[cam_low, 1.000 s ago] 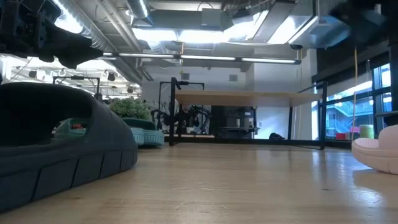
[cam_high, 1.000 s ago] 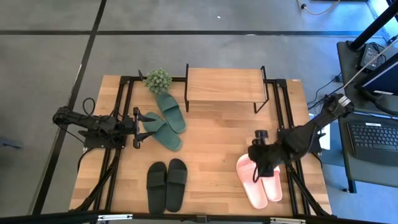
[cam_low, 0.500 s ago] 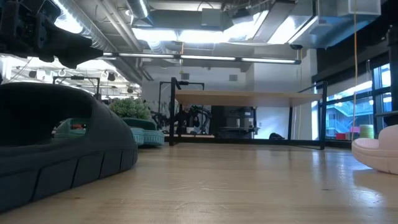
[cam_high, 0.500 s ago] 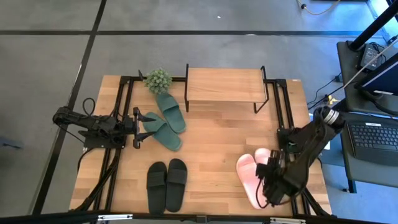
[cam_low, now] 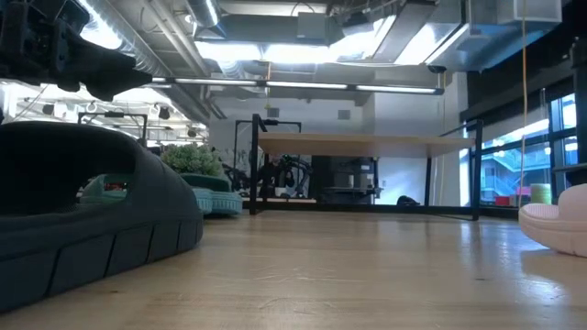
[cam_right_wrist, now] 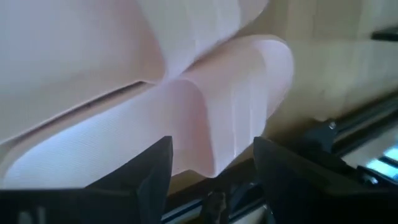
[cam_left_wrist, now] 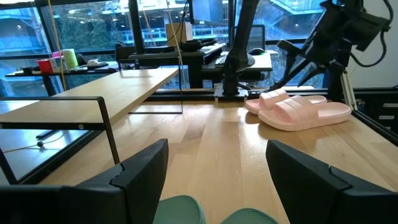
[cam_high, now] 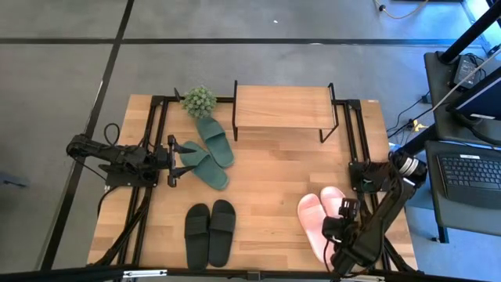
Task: Pick and place slides into the shelf
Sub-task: Put the right pink slide on the shelf
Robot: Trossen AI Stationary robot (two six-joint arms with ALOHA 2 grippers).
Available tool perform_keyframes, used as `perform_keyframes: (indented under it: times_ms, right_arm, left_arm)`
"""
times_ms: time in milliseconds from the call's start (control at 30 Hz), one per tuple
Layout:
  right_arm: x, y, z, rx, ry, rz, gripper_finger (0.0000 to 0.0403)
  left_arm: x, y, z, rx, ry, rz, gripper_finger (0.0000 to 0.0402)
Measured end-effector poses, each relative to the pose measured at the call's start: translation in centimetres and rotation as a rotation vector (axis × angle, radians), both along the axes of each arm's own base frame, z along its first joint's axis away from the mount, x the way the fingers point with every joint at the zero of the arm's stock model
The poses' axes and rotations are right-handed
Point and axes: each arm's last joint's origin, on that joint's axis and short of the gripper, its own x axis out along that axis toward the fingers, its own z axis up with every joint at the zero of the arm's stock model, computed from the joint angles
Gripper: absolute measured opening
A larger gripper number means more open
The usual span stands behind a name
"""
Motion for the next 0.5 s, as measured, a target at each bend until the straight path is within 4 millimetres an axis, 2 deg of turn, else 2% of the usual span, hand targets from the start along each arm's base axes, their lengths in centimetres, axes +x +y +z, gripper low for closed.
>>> perform_keyframes:
  times_ms: [267,500]
  right_arm:
    - [-2.3,0.9,0.1,-0.052,-0.053,-0.053,0.0224]
    - [-2.5,1.1,0.1,-0.07,-0.102,-0.009,0.0224]
  left_arm:
    - [0.0,0.0,0.0,0.0,0.0,0.0,0.0263]
    - [0.0,0.0,0.0,-0.002,0.0,0.0,0.0263]
